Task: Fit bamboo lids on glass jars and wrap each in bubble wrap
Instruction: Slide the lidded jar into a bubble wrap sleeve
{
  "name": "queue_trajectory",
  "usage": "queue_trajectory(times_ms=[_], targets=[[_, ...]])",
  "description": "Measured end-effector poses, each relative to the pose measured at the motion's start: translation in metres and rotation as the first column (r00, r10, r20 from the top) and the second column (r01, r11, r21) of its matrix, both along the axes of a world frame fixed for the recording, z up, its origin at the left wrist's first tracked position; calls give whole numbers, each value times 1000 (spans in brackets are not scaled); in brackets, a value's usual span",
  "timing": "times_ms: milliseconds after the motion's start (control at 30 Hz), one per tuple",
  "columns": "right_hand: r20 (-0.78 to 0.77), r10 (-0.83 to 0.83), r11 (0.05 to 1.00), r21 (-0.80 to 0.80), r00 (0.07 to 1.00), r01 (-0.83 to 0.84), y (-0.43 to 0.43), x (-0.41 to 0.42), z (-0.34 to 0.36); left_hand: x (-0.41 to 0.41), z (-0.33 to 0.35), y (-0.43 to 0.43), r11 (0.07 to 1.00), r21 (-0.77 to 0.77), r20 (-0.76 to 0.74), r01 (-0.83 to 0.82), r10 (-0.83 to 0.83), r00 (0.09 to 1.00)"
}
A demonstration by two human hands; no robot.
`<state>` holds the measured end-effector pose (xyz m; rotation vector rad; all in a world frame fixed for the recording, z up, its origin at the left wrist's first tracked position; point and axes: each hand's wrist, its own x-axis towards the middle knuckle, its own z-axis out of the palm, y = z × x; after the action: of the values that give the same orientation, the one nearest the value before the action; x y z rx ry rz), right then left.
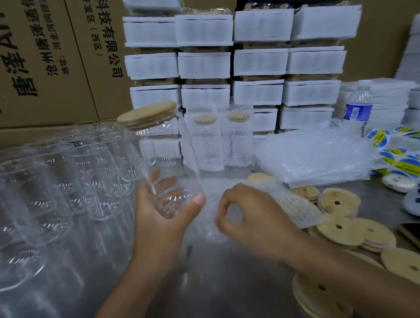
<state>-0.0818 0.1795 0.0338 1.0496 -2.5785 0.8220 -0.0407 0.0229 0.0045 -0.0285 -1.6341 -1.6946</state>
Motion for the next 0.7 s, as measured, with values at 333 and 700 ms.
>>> queue_trajectory(times_ms=[333, 700], targets=[[323, 133, 926, -378, 937, -2, 7, 4, -21, 0, -8, 1, 998, -67, 51, 19, -15, 999], [396, 383, 757, -653, 835, -38, 28, -6, -4, 0, -25, 42, 926, -314, 213, 209, -145, 966]])
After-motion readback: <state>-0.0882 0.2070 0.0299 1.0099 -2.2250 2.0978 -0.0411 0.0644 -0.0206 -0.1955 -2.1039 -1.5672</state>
